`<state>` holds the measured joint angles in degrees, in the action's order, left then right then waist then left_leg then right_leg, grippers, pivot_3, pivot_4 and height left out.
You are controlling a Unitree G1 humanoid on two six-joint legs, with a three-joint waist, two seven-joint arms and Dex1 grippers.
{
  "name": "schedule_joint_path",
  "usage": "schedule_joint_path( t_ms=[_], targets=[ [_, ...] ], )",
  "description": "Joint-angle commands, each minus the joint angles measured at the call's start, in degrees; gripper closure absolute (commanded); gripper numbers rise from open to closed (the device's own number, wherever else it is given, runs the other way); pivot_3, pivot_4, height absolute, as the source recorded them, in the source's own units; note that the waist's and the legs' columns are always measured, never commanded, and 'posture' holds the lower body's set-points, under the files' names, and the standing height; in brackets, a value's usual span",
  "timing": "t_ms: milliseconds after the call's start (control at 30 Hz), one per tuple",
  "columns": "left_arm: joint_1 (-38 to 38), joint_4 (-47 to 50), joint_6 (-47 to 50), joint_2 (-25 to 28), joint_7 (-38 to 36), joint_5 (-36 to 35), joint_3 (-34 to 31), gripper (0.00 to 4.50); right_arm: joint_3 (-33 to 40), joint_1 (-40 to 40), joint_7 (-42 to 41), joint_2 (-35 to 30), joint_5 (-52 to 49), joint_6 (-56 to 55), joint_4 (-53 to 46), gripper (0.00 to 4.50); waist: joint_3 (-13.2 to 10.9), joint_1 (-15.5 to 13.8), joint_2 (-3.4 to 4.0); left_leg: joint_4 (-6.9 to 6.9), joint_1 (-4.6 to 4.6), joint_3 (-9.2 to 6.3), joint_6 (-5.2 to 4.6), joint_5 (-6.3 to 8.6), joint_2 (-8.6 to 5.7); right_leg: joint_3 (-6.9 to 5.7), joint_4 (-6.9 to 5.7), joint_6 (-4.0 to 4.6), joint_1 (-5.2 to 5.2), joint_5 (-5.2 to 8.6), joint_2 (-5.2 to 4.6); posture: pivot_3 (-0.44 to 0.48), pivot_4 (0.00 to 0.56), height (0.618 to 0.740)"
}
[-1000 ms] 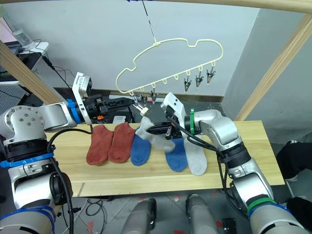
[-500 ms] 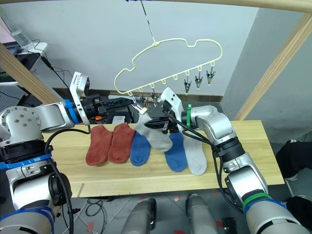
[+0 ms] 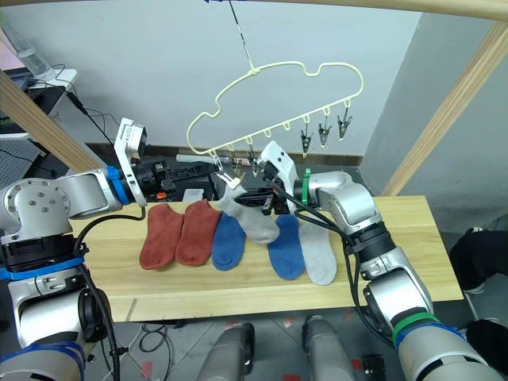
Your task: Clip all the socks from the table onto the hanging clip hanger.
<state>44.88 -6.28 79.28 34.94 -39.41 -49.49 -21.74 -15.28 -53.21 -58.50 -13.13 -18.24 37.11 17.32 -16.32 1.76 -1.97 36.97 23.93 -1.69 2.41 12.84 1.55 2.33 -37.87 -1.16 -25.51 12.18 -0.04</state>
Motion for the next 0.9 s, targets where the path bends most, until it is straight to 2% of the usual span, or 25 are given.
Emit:
schedule_joint_path(
  t_ms=[33, 333, 367, 400, 533, 600, 833, 867, 900],
  targets=[
    [-0.07, 2.42, -0.64, 1.22, -2.11, -2.48, -0.37, 2.99, 1.2, -1.38, 0.06, 0.42, -0.17, -1.03, -0.66, 4.5, 0.0, 0.0, 0.0, 0.0, 0.0, 0.0, 0.0, 0.0, 0.0, 0.0, 0.0, 0.0, 0.0, 0.0, 0.0, 0.035, 0.277, 0.74],
    [-2.37, 4.5, -2.32, 3.4, -2.44, -1.77, 0.62, 0.34, 1.82, -1.84, 2.74, 2.34, 2.07, -4.09, 2.79, 4.5, 0.0, 0.03, 0.0, 0.01, -0.01, 0.01, 0.0, 0.0, 0.01, 0.01, -0.02, -0.02, -0.01, 0.01, 0.01, 0.038, 0.274, 0.74],
    [-2.57, 4.65, -2.5, 3.5, -2.43, -1.91, 0.71, 0.09, 1.81, -1.82, 2.76, 2.37, 2.13, -4.25, 2.88, 4.5, 0.0, 0.02, 0.0, 0.0, -0.01, 0.0, 0.0, 0.0, 0.02, 0.01, -0.02, -0.02, -0.01, 0.01, 0.01, 0.038, 0.275, 0.74],
    [-3.17, 5.51, -3.15, 3.88, -2.43, -1.77, 1.01, 0.03, 1.81, -1.75, 2.98, 2.49, 2.18, -4.33, 2.97, 4.5, 0.0, 0.01, 0.0, 0.0, 0.0, 0.0, 0.0, 0.0, 0.02, 0.0, -0.02, -0.02, -0.02, 0.01, 0.01, 0.038, 0.275, 0.74],
    [-10.62, 17.59, -13.86, 4.66, -0.77, 4.07, 5.2, 0.0, 0.88, -0.63, 4.53, 3.35, 2.93, -4.39, 1.29, 3.47, 0.0, 0.11, 0.01, -0.07, -0.01, 0.06, 0.0, 0.0, 0.07, 0.09, 0.02, 0.03, -0.03, -0.02, -0.03, 0.037, 0.274, 0.74],
    [-13.89, 21.49, -18.76, 3.51, 1.03, 7.06, 7.15, 0.0, 0.98, 1.47, 5.0, 2.44, 2.64, -2.92, -2.46, 2.72, 0.0, -0.06, 0.01, -0.09, 0.0, 0.05, 0.01, 0.0, 0.07, 0.07, 0.04, 0.04, -0.04, -0.02, -0.07, 0.035, 0.273, 0.74],
    [-18.68, 27.31, -26.7, -2.42, 8.27, 10.27, 7.17, 0.0, 3.08, 9.14, 8.38, -1.78, 1.01, 3.6, -17.55, 0.31, 0.0, -0.48, 0.0, 0.01, 0.11, 0.05, 0.0, 0.0, -0.01, 0.07, 0.21, -0.13, 0.0, 0.08, -0.15, 0.027, 0.274, 0.74],
    [-19.48, 27.98, -28.82, -3.2, 9.39, 11.73, 7.5, 0.0, 4.05, 10.37, 9.79, -2.43, 0.69, 4.67, -21.09, 0.05, 0.0, -0.32, 0.01, 0.02, 0.1, 0.07, 0.0, 0.0, 0.0, 0.09, 0.2, -0.2, 0.0, 0.13, -0.14, 0.026, 0.274, 0.74],
    [-20.23, 28.59, -30.42, -4.16, 10.7, 12.86, 7.71, 0.0, 4.84, 11.67, 10.97, -3.33, 0.69, 5.15, -24.76, 0.05, 0.0, -0.25, 0.01, 0.02, 0.1, 0.08, 0.0, 0.0, 0.0, 0.1, 0.2, -0.22, 0.0, 0.14, -0.13, 0.025, 0.275, 0.74]
  ],
)
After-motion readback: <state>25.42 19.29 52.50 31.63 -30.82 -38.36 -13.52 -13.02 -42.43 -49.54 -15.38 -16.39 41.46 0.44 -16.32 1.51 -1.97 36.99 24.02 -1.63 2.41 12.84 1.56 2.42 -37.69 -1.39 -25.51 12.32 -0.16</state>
